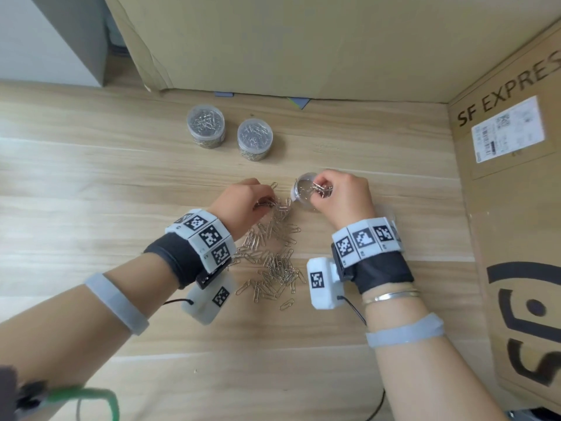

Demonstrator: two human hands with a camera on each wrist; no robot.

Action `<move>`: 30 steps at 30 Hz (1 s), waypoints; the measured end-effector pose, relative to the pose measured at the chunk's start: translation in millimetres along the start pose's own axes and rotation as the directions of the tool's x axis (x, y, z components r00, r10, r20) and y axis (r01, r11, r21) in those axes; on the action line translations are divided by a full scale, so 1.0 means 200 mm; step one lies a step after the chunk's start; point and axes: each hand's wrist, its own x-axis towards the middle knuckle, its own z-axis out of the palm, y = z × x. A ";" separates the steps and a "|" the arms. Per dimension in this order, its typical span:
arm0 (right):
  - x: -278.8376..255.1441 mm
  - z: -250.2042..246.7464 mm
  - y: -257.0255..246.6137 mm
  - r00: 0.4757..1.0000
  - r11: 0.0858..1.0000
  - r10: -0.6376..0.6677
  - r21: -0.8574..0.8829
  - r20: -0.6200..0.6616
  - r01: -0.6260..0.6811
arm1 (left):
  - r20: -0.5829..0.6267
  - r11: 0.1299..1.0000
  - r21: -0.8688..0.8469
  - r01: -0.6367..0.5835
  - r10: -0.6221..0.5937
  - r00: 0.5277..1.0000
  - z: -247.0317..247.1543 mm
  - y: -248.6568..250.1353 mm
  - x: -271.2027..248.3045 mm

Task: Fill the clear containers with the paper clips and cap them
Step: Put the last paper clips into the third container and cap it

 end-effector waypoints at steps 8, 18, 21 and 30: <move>0.09 0.00 -0.02 0.999 0.999 0.020 -0.042 0.038 -0.019 | 0.024 0.999 -0.014 -0.034 0.034 0.999 -0.03 0.06 0.06; 0.06 -0.06 0.05 0.985 0.993 0.085 0.095 -0.149 -0.072 | 0.014 0.998 0.015 -0.058 0.058 0.998 -0.06 0.20 0.16; 0.04 -0.08 0.09 0.984 0.994 0.105 0.047 -0.145 -0.099 | 0.041 0.998 0.046 -0.049 0.047 0.998 -0.05 0.25 0.21; -0.03 -0.07 0.16 0.987 0.994 0.106 0.055 -0.123 -0.100 | 0.061 0.992 0.130 0.000 -0.008 0.998 0.01 0.31 0.29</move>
